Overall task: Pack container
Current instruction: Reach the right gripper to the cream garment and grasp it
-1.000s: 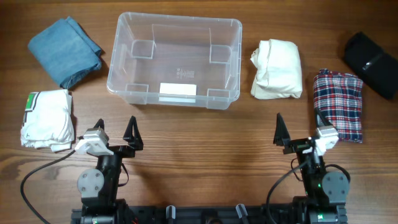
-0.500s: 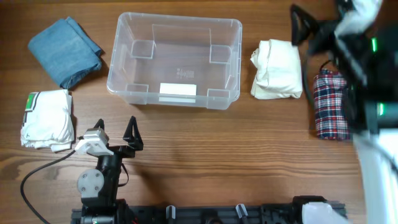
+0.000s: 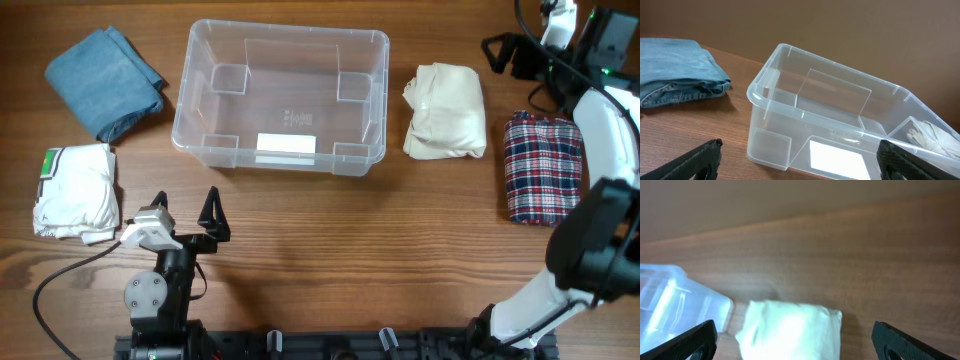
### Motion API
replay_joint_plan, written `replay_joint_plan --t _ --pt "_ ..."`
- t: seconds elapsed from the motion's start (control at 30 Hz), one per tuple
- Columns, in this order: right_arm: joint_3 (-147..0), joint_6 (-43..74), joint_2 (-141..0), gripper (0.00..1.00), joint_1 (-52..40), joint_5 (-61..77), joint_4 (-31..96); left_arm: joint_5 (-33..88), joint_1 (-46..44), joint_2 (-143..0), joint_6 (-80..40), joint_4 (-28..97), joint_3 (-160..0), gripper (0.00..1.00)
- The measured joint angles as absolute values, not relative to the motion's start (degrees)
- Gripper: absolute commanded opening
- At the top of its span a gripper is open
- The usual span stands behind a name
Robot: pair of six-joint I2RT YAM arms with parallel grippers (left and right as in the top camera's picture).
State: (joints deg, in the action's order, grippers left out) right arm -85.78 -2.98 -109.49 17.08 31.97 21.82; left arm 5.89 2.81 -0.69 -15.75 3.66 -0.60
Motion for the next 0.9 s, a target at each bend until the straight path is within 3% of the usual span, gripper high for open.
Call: replay_joint_plan --t 0.3,0.53,0.67,0.7,0.73,0.77,0.87,0.9 --pt "-85.86 -7.42 -121.73 1.00 16.75 39.05 20.82 5.91 2.81 -0.69 -15.75 3.66 -0.60 1.00" --pt "-85.91 -17.67 -122.69 0.99 16.78 38.72 28.60 5.89 2.81 -0.69 -15.75 3.66 -0.60 1.00" --pt "-82.19 -20.51 -122.76 0.97 16.78 38.54 27.03 5.89 2.81 -0.69 -15.75 3.66 -0.60 1.00" --pt "-81.01 -20.69 -122.80 0.86 16.78 38.61 25.89 5.89 2.81 -0.69 -15.75 3.66 -0.60 1.00" --pt "-80.34 -20.71 -122.80 0.65 16.78 38.92 25.12 5.89 2.81 -0.69 -15.75 3.68 -0.60 1.00" --pt "-80.20 -20.75 -122.80 0.38 16.78 39.22 24.75 5.89 2.81 -0.69 -15.75 3.66 -0.60 1.00" --pt "-79.96 -19.31 -122.80 0.04 16.82 40.42 23.42 5.89 2.81 -0.69 -15.75 3.66 -0.60 1.00" --pt "-79.96 -18.06 -122.80 0.04 16.99 40.93 23.05 5.89 2.81 -0.69 -15.75 3.66 -0.60 1.00"
